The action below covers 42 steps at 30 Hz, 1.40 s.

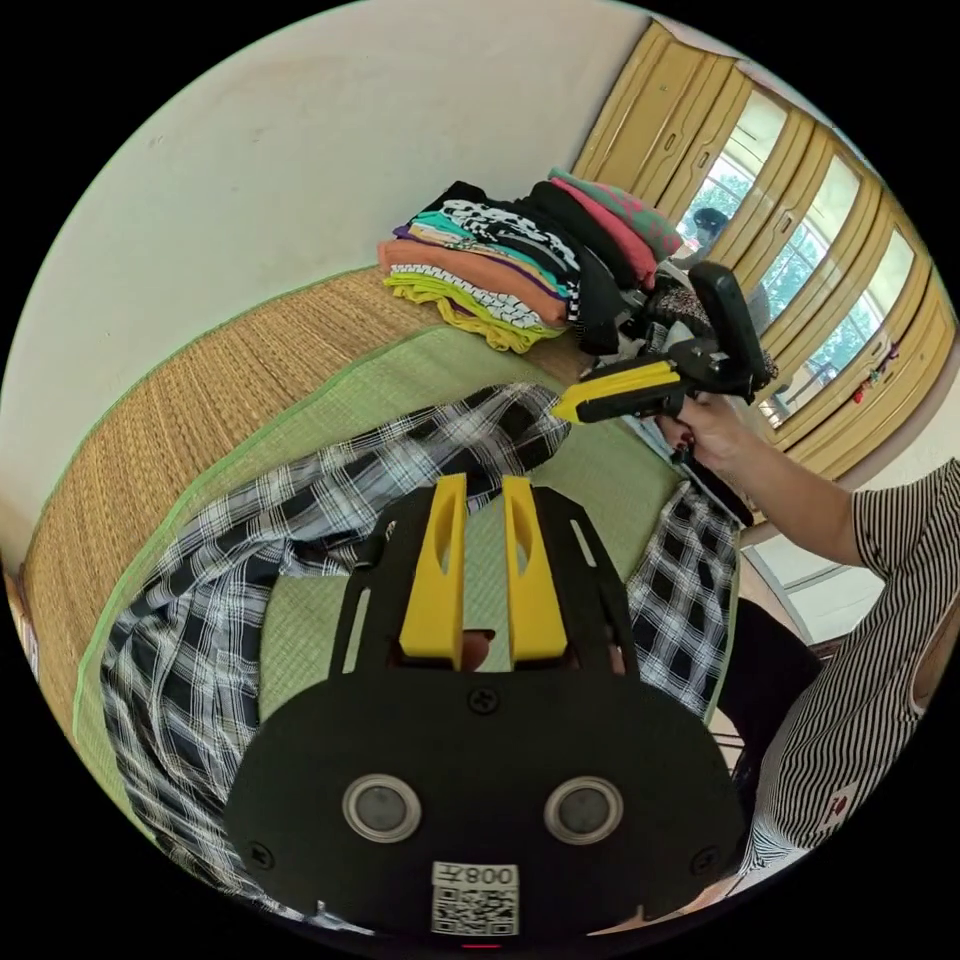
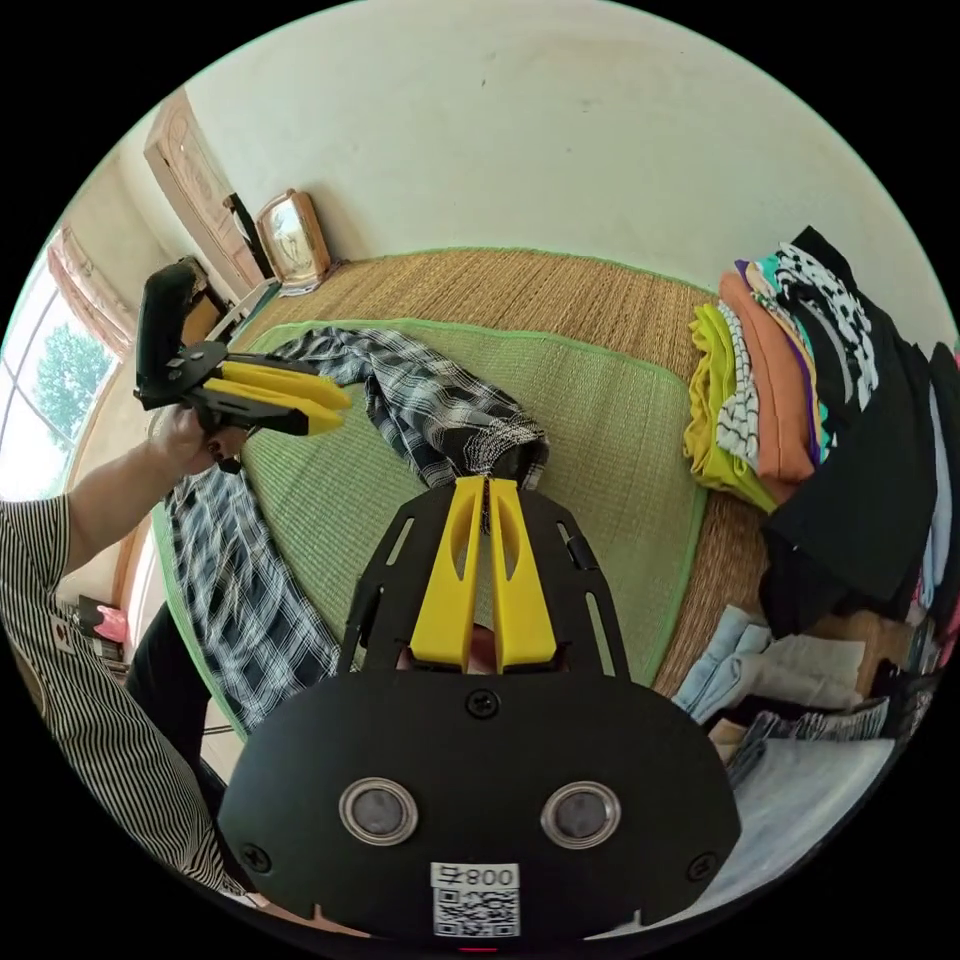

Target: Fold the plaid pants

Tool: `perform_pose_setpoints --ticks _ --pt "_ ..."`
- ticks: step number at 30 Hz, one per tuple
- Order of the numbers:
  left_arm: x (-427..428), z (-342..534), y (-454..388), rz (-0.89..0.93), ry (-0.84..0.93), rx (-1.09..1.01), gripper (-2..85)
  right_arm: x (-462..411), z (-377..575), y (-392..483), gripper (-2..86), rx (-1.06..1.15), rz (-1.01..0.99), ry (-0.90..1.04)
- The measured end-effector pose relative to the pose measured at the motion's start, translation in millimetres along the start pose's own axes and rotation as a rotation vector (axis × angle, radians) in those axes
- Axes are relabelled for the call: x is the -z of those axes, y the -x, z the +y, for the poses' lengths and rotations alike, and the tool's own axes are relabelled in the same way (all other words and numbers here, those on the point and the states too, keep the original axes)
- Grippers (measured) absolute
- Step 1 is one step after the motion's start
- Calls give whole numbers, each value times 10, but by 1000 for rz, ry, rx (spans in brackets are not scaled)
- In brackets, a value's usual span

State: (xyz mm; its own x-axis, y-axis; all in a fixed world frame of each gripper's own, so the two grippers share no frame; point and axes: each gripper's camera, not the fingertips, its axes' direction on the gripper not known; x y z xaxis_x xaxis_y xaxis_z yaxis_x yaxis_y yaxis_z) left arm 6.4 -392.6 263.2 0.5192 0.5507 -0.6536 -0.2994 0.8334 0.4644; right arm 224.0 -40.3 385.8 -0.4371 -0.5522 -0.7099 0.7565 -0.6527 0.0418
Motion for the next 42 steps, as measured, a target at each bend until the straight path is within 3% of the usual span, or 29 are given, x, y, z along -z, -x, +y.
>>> perform_pose_setpoints --ticks 11,17,22,27,30,35,39,42 --pt "-1025 -1197 11 -45 312 -131 93 -186 624 -367 4 -97 -116 -43" --pt "-1393 -1408 -142 -100 493 -254 39 -248 718 -565 4 -105 -143 -45" --pt "-1072 -1514 -248 -121 418 -284 8 -102 795 -807 4 -116 -206 -75" --pt "-237 -1819 -290 -6 196 -255 1 567 803 -1129 3 -116 -332 -227" --pt "143 -1996 -296 20 102 -247 0 986 746 -1326 3 -93 -301 -275" --pt "219 -2157 -140 29 88 -190 0 1066 643 -1809 4 -167 -180 -190" --pt "51 -2142 48 -49 126 -122 0 764 506 -2255 4 -241 -91 -46" --pt "43 -2090 234 5 132 -49 1 407 405 -2475 6 -272 -10 46"
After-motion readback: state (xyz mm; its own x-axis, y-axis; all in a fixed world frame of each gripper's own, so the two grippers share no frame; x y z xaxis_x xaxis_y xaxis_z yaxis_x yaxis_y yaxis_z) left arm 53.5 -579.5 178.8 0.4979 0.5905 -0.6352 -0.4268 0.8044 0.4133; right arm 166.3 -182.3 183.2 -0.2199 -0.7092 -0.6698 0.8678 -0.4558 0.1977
